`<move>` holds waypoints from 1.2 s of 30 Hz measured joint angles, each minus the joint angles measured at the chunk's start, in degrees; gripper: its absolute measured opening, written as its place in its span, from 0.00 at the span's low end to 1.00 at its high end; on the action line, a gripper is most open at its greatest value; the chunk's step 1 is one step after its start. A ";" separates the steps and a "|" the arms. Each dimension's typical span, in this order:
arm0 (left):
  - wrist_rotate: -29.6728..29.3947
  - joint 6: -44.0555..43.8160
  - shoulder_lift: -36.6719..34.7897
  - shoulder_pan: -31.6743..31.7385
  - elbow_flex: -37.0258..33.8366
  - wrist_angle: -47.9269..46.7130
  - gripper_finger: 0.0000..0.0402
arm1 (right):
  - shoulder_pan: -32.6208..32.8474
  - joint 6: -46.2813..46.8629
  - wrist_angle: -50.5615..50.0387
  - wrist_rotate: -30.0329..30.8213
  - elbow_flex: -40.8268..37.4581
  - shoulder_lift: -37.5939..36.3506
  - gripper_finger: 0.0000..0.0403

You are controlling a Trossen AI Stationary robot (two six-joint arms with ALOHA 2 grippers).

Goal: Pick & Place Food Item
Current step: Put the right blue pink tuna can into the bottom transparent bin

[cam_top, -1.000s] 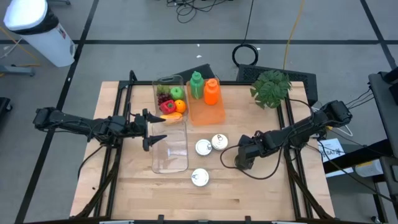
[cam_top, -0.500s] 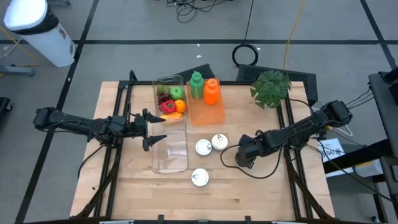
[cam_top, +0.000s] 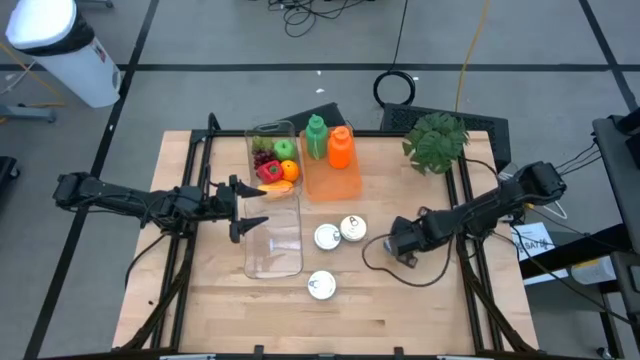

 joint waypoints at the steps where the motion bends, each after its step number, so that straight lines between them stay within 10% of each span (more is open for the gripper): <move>1: 0.00 0.00 0.00 0.01 0.00 0.01 0.94 | 0.00 -0.12 0.64 -0.83 -0.38 0.04 0.00; 25: -0.02 0.25 1.91 0.02 0.04 1.53 0.94 | 6.58 -10.95 15.01 14.84 -2.70 -10.22 0.02; 36: -0.02 0.12 1.91 0.02 0.02 1.43 0.96 | 7.80 -21.05 30.34 16.95 -8.46 -10.25 0.47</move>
